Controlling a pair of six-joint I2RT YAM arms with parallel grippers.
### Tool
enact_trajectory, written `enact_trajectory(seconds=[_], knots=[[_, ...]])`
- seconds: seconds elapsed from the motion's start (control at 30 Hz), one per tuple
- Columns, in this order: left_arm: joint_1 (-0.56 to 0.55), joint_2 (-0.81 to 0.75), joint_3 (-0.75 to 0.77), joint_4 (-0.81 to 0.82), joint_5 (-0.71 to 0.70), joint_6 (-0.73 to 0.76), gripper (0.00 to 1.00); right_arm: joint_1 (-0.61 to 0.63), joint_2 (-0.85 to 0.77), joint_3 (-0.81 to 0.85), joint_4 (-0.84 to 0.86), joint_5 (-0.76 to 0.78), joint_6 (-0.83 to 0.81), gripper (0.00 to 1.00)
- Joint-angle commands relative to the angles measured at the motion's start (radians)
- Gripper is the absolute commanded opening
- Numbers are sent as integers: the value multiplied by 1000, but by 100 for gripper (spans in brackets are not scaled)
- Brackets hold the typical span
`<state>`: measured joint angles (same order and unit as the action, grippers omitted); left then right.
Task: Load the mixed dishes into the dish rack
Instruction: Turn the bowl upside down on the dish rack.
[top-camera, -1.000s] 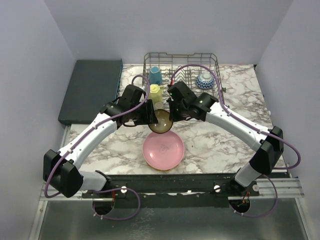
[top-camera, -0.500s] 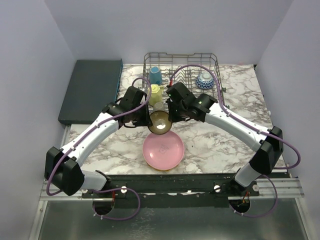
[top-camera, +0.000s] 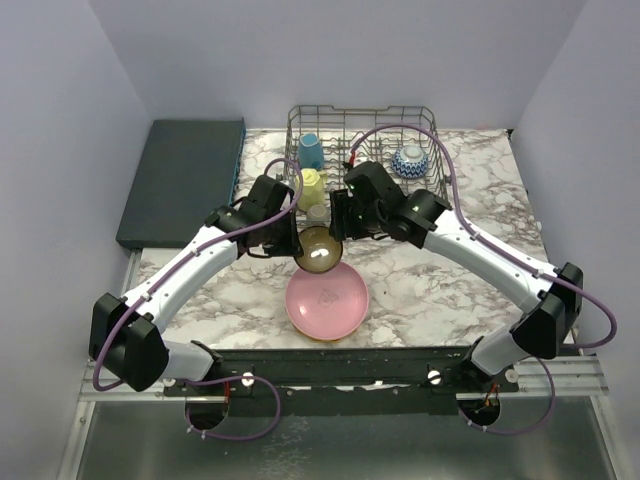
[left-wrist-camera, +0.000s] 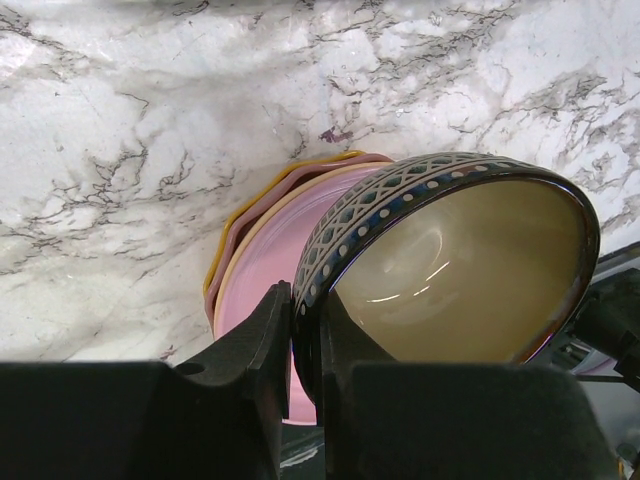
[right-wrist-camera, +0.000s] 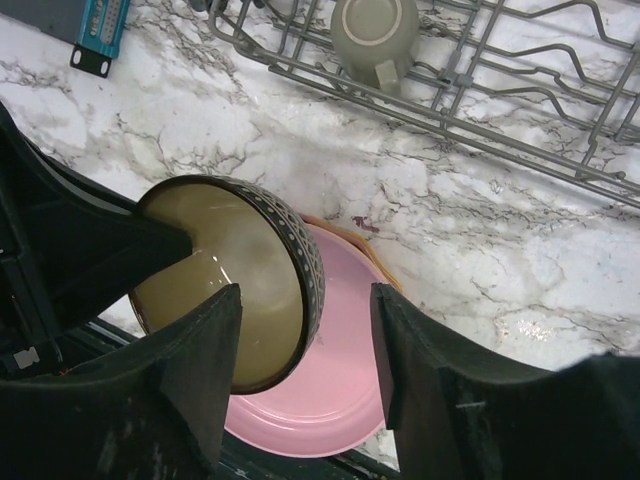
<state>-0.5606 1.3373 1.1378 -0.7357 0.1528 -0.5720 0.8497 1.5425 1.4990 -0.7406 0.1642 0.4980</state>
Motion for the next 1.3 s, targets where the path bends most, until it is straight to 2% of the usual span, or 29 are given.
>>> enact_trajectory(seconds=[0.0,0.17,0.3,0.8,1.1,1.27], knots=[[-5,-36,4,49,43,3,0,5,-52,-33,26,21,8,61],[-4,-46,2,71,95,1,0,2,-101,-50,35,21,9,71],[13,-56,-2,93,145,3,0,-29,-138,-77,57,-53,24,75],[176,-111,-68,234,432,-54,0,-288,-309,-287,272,-551,135,85],[224,-128,-111,351,576,-134,0,-301,-344,-387,459,-743,209,99],[233,-141,-132,402,613,-168,0,-301,-346,-433,546,-795,264,100]])
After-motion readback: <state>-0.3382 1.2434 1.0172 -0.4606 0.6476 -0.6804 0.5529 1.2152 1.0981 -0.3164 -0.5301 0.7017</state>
